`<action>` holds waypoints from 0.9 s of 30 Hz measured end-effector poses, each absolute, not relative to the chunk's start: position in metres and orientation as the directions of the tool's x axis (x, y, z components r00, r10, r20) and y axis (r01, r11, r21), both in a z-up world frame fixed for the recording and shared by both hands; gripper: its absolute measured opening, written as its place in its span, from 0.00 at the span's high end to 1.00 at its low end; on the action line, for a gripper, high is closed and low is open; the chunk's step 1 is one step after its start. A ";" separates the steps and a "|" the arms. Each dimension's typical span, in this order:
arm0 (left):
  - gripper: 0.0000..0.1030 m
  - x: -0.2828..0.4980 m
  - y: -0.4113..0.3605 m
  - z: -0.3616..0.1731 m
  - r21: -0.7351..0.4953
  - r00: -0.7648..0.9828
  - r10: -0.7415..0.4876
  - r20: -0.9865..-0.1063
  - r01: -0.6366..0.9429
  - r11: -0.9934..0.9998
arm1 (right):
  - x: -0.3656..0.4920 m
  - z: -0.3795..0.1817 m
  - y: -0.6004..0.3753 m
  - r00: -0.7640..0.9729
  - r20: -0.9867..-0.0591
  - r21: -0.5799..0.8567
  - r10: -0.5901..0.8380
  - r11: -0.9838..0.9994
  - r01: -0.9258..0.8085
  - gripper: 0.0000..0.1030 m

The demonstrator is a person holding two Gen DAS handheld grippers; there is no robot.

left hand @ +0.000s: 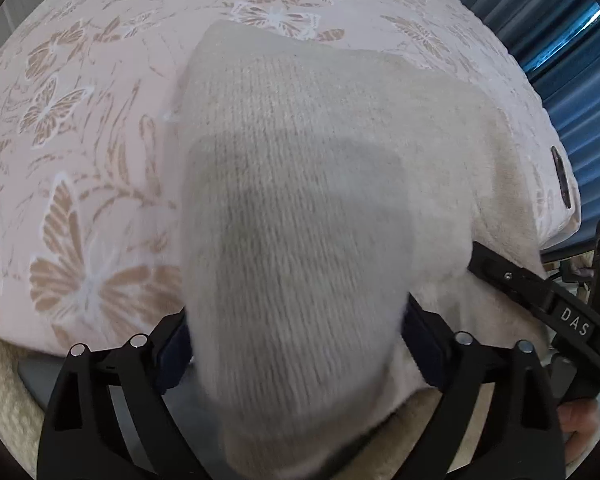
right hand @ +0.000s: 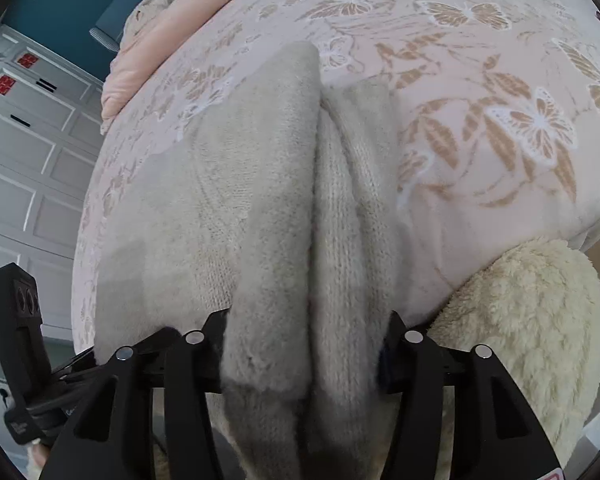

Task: Fold small clothes
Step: 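Grasp the sweater end with both tools and lift it, then carry the held sweater end with both tools over onto the body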

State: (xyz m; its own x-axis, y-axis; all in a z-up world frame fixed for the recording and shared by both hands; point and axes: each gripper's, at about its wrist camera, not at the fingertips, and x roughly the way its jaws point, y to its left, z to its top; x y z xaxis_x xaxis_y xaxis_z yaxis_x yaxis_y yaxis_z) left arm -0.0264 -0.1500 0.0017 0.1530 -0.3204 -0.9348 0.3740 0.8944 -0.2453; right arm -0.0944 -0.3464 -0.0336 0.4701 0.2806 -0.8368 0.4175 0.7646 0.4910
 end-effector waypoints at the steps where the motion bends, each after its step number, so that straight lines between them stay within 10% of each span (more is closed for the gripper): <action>1: 0.24 -0.025 -0.150 0.001 -0.280 0.134 -0.349 -0.928 0.367 0.887 | -0.094 -0.031 -0.346 0.475 -0.836 0.491 0.277 0.765 0.418 0.52; 7: 0.58 -0.032 -0.152 0.050 -0.301 0.184 -0.410 -0.893 0.432 0.850 | -0.100 0.023 -0.337 0.591 -0.774 0.495 0.229 0.801 0.338 0.66; 27: 0.58 -0.065 -0.098 0.326 -0.159 0.600 -0.631 -0.491 0.651 0.743 | -0.137 0.301 -0.273 0.953 -0.293 0.367 0.083 0.930 0.032 0.68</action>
